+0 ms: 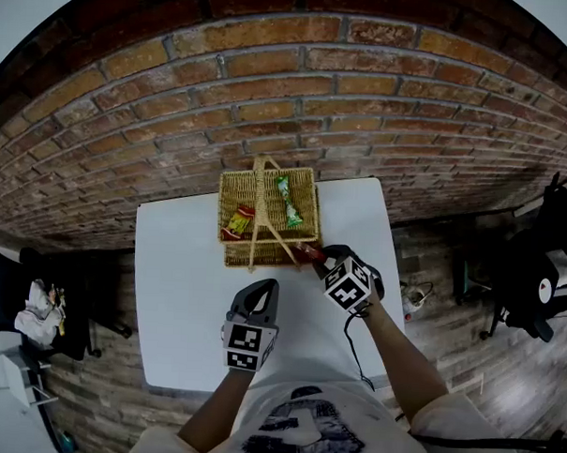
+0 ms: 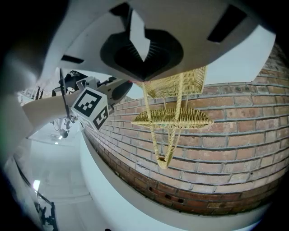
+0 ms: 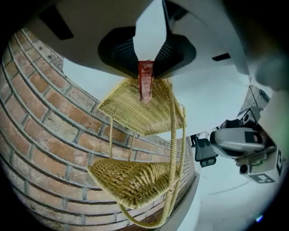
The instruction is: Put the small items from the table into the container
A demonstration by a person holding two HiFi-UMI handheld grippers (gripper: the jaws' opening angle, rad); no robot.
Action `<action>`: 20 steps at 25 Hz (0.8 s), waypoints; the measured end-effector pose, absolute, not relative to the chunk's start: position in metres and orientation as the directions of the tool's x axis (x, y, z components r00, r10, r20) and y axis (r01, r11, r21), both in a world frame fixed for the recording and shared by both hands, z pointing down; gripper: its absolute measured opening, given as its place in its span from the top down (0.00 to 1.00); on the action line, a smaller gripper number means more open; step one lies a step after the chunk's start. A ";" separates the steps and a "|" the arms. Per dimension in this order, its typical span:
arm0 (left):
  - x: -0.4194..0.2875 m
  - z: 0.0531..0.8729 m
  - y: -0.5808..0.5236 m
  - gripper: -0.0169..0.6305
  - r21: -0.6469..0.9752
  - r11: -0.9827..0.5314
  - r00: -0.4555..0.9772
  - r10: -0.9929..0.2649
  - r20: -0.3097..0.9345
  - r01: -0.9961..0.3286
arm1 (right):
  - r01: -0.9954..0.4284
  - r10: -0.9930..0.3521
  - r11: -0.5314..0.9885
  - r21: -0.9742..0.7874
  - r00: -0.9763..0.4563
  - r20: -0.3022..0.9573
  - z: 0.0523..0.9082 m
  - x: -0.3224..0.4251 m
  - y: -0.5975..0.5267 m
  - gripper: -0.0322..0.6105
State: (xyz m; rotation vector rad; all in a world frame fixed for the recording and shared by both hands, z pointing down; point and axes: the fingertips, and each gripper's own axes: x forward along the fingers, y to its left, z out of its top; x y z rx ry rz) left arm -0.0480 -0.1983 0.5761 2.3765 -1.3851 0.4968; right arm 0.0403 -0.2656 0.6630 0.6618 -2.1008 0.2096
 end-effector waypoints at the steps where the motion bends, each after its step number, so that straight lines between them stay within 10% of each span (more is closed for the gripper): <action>1: -0.049 0.576 -0.198 0.90 0.117 -0.463 0.461 -0.758 0.463 -0.879 | -0.533 -0.381 0.841 0.094 -0.459 0.803 0.662 0.039 -0.267 0.76; 20: -0.062 0.579 -0.194 0.90 0.124 -0.446 0.448 -0.761 0.469 -0.887 | -0.556 -0.382 0.830 0.048 -0.503 0.775 0.665 0.024 -0.272 0.76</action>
